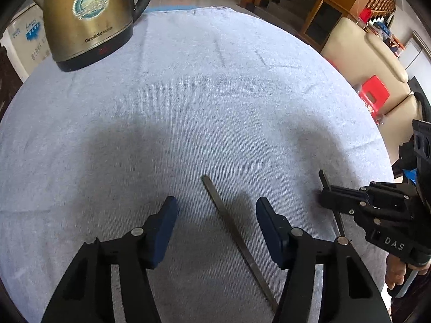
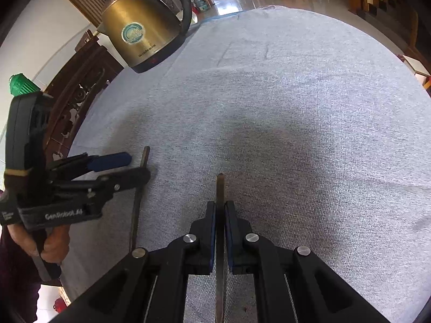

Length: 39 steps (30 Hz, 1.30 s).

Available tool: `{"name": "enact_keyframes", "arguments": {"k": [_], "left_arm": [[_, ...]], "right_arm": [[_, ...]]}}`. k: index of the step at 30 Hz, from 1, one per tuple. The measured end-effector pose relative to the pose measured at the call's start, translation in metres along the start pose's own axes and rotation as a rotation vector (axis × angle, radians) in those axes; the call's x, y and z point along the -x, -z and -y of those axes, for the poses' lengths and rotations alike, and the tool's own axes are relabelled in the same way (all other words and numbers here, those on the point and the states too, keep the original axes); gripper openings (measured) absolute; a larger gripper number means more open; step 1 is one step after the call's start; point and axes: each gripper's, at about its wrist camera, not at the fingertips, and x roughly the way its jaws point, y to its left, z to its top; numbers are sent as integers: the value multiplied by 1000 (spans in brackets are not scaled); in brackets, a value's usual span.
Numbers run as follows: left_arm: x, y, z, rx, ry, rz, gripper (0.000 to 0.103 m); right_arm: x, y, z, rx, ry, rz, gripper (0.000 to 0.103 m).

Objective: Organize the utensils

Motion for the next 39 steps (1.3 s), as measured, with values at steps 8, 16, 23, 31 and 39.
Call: {"name": "enact_keyframes", "arguments": {"k": [8, 16, 23, 31, 39], "left_arm": [[-3, 1, 10, -120, -99, 28, 12], [8, 22, 11, -193, -126, 9, 5], [9, 23, 13, -209, -156, -13, 12], [3, 15, 10, -194, -147, -8, 19], [13, 30, 16, -226, -175, 22, 5]], "right_arm": [[-4, -2, -3, -1, 5, -6, 9], [-6, -11, -12, 29, 54, -57, 17], [-12, -21, -27, 109, 161, -90, 34], [-25, -19, -52, 287, 279, -107, 9], [-3, -11, -22, 144, 140, -37, 7]]}}
